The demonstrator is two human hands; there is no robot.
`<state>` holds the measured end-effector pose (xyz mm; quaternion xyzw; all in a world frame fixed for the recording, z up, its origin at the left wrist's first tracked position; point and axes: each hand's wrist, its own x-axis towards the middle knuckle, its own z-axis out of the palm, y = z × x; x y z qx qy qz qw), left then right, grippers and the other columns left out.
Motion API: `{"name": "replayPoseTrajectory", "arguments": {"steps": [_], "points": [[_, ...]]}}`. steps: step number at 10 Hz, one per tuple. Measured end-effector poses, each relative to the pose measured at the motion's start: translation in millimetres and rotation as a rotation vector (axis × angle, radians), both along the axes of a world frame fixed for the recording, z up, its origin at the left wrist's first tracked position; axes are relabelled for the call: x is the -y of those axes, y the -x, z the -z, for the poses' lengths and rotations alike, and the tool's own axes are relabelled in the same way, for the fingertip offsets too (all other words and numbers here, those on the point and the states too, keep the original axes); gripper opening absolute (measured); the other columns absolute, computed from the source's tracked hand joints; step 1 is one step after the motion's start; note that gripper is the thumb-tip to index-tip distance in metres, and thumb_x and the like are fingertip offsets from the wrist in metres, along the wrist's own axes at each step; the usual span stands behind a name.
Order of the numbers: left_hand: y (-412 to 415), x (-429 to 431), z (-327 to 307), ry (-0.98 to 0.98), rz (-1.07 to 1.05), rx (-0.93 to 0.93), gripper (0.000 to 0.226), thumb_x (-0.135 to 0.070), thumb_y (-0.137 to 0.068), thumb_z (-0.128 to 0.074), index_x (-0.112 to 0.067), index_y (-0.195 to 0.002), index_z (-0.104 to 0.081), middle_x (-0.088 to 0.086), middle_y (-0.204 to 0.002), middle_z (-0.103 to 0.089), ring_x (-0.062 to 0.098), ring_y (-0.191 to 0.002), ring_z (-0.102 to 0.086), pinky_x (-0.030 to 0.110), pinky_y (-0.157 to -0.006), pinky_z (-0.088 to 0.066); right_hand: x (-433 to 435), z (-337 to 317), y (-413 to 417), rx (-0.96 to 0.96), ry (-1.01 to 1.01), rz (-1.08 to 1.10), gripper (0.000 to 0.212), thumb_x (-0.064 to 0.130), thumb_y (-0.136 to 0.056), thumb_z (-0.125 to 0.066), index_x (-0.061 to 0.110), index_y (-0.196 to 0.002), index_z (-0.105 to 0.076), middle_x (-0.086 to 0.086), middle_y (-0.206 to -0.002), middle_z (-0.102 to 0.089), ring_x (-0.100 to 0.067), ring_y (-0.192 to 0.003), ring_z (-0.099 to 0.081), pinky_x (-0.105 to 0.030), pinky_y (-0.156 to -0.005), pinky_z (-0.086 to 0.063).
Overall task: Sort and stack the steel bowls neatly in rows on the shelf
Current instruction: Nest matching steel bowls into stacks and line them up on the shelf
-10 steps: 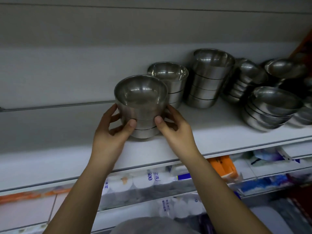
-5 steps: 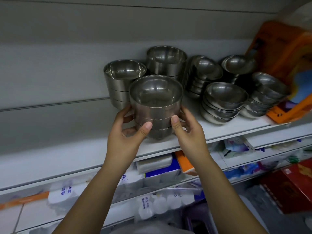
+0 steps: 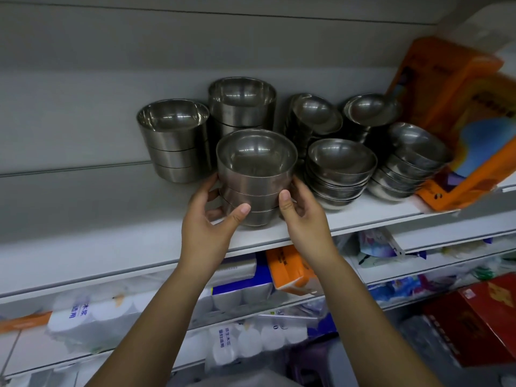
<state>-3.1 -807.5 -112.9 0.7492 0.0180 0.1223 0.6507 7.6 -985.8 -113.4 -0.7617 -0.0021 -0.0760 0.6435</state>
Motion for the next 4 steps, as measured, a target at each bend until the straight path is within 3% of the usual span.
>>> {"name": "replayPoseTrajectory", "arguments": {"steps": [1,2,3,4], "points": [[1.9,6.2,1.4,-0.062,-0.027,0.013,0.076,-0.036,-0.084,-0.081,-0.037,-0.150,-0.044,-0.012,-0.146,-0.054,0.011,-0.116,-0.063,0.006,-0.077,-0.050,8.1,-1.0,-1.1,-0.012,0.023,-0.047,0.056,0.051,-0.097,-0.055,0.041,-0.151,-0.041,0.024,-0.142,-0.055,0.005,-0.129,-0.052,-0.034,-0.112,-0.046],[7.9,10.4,3.3,-0.111,-0.044,-0.015,0.074,-0.030,-0.086,-0.081,-0.033,-0.149,-0.044,-0.011,-0.149,-0.052,0.011,-0.117,-0.061,0.003,-0.077,-0.049,14.0,-1.4,-0.6,-0.027,0.073,-0.088,0.055,0.050,-0.098,-0.056,0.044,-0.150,-0.039,0.034,-0.135,-0.053,0.011,-0.125,-0.051,-0.024,-0.108,-0.044],[13.5,11.9,9.8,-0.211,-0.065,-0.045,0.071,-0.031,-0.088,-0.079,-0.030,-0.150,-0.043,-0.009,-0.150,-0.051,0.013,-0.124,-0.059,0.018,-0.093,-0.048,17.4,1.3,1.2,-0.048,0.120,-0.107,0.055,0.048,-0.098,-0.058,0.039,-0.150,-0.041,0.029,-0.136,-0.057,0.012,-0.122,-0.053,-0.018,-0.104,-0.044],[22.3,10.8,12.4,-0.330,-0.145,-0.055,0.071,-0.035,-0.087,-0.079,-0.029,-0.149,-0.044,-0.007,-0.150,-0.051,0.013,-0.127,-0.055,0.026,-0.098,-0.046,15.8,4.8,9.4,-0.072,0.145,-0.066,0.064,0.050,-0.095,-0.062,0.036,-0.152,-0.038,0.016,-0.151,-0.047,-0.001,-0.130,-0.049,-0.028,-0.108,-0.043]]}}
